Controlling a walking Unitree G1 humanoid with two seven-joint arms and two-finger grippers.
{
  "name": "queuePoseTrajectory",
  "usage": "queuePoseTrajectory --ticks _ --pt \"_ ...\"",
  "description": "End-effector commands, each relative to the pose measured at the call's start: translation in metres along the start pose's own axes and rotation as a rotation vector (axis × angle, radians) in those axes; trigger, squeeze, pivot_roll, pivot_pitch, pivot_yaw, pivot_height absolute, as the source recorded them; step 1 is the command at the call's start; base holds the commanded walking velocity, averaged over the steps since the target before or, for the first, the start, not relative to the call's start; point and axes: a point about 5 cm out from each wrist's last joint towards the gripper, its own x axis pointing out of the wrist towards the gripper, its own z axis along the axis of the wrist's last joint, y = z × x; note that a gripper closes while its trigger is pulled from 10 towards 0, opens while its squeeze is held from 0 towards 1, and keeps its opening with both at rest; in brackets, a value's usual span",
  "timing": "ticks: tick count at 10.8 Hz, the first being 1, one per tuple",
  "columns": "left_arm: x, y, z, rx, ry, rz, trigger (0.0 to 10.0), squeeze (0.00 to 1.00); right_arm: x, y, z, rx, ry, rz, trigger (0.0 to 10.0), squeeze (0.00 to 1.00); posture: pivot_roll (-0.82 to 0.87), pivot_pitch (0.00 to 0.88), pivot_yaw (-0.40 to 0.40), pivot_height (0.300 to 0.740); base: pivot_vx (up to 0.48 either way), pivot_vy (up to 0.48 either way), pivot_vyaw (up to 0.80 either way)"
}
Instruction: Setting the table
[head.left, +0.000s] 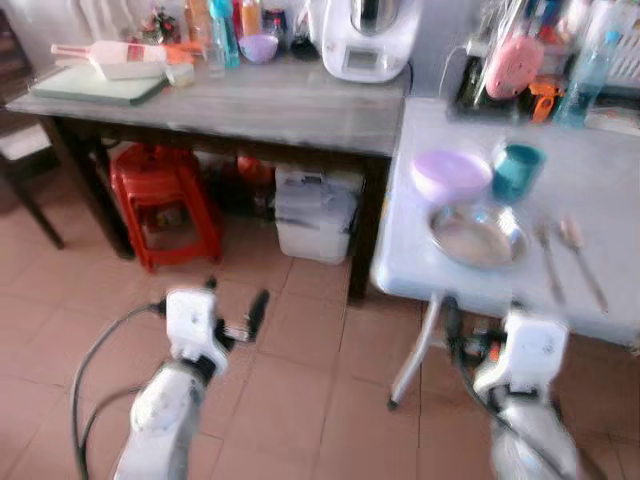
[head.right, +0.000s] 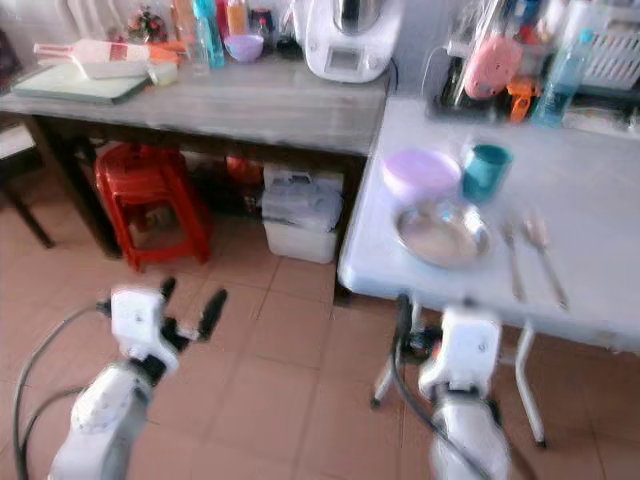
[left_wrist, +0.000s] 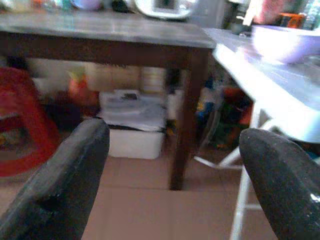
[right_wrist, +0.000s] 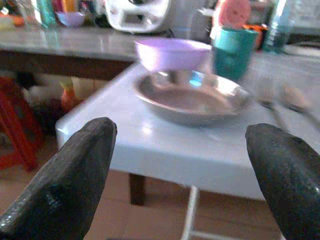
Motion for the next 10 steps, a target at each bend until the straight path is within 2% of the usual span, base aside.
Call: queuePoseTrajectory --ticks 1,2,5,10 --pt "-0.0006 0.0059 0.0024 0.017 -0.002 0.016 10.0 0.00 0.0007 0.0006 0.0045 0.001 -0.017 -0.003 10.0 0.00 0.01 0.036 0.020 0.740 0.000 0.000 0.00" --pt "0.0001 0.0050 0.0034 0.040 -0.003 0.009 10.0 0.00 0.0012 0.0005 0.0049 -0.001 -0.020 -0.004 10.0 0.00 0.01 0.036 0.018 0.740 0.000 0.000 0.00" --pt "0.0014 0.0028 0.0033 0.041 0.002 -0.003 10.0 0.00 0.0021 0.0004 0.0056 -0.002 -0.019 -0.006 10.0 0.00 0.00 0.035 0.019 0.740 0.000 0.000 0.00" --pt "0.0019 0.0020 0.0016 0.042 0.008 -0.016 10.0 0.00 0.0008 -0.0001 0.0042 -0.002 -0.014 -0.011 10.0 0.00 0.00 0.035 0.022 0.740 0.000 -0.391 0.00"
